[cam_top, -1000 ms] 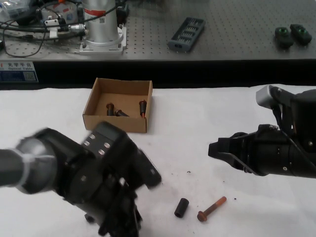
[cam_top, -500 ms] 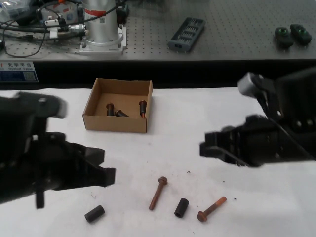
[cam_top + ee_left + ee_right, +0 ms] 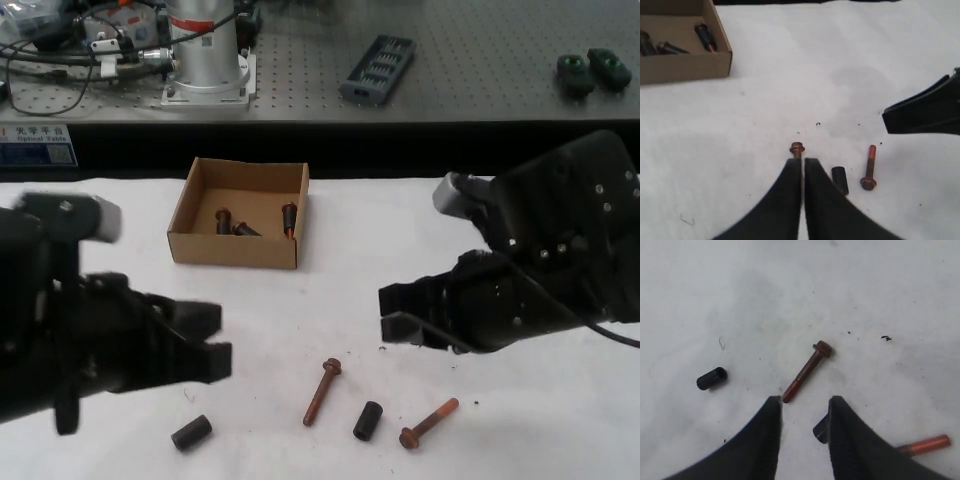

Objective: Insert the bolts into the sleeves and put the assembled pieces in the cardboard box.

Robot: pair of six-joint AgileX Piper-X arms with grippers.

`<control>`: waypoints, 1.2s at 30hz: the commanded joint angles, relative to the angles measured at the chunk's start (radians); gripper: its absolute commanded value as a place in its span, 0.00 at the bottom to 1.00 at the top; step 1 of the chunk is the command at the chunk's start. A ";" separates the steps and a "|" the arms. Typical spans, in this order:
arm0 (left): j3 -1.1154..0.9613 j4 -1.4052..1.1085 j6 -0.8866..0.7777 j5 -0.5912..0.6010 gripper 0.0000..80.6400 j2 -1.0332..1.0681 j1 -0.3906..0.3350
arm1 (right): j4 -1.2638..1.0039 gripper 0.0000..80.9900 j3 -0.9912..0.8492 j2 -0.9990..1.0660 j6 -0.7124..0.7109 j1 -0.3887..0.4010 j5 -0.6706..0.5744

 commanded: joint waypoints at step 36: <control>-0.678 0.513 0.136 -0.138 0.42 0.836 -0.146 | 0.069 0.31 0.148 -0.214 -0.187 -0.170 0.175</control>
